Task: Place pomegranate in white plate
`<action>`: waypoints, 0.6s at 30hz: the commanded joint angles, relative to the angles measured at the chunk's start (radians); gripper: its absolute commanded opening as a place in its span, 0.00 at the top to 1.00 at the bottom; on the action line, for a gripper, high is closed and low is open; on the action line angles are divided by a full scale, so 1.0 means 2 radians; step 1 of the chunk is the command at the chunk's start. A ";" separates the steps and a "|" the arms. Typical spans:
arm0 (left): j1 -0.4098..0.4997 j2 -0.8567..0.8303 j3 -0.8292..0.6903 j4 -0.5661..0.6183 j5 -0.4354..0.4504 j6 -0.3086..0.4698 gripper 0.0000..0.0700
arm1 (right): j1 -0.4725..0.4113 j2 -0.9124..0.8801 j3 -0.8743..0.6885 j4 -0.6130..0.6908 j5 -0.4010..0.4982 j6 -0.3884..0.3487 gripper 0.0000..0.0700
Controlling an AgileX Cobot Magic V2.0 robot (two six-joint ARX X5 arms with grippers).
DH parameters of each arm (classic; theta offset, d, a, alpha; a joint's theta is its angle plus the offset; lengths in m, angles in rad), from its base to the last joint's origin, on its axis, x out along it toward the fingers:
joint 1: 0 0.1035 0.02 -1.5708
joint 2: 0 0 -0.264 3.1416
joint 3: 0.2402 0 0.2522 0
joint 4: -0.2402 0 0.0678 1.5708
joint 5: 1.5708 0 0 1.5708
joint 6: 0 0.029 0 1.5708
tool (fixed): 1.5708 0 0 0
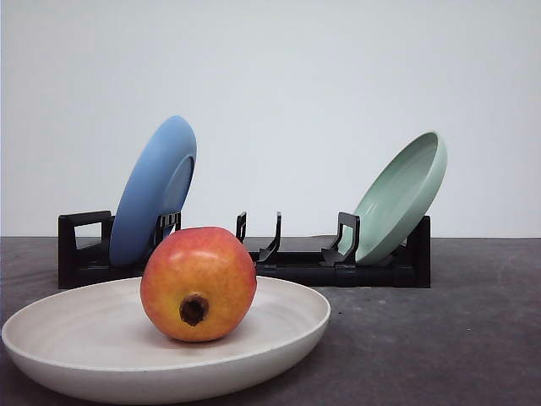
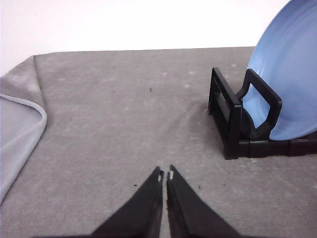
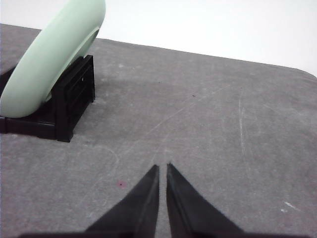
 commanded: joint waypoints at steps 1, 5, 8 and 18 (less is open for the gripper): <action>-0.001 -0.001 -0.005 -0.001 -0.002 0.000 1.00 | 0.000 0.000 -0.003 -0.004 0.000 0.003 0.96; -0.001 -0.001 -0.005 -0.001 -0.002 0.000 1.00 | 0.000 0.000 -0.003 -0.004 0.000 0.003 0.96; -0.001 -0.001 -0.005 -0.001 -0.002 0.000 1.00 | 0.000 0.000 -0.003 -0.004 0.000 0.003 0.96; -0.001 -0.001 -0.005 -0.001 -0.002 0.000 1.00 | 0.000 0.000 -0.003 -0.004 0.000 0.003 0.96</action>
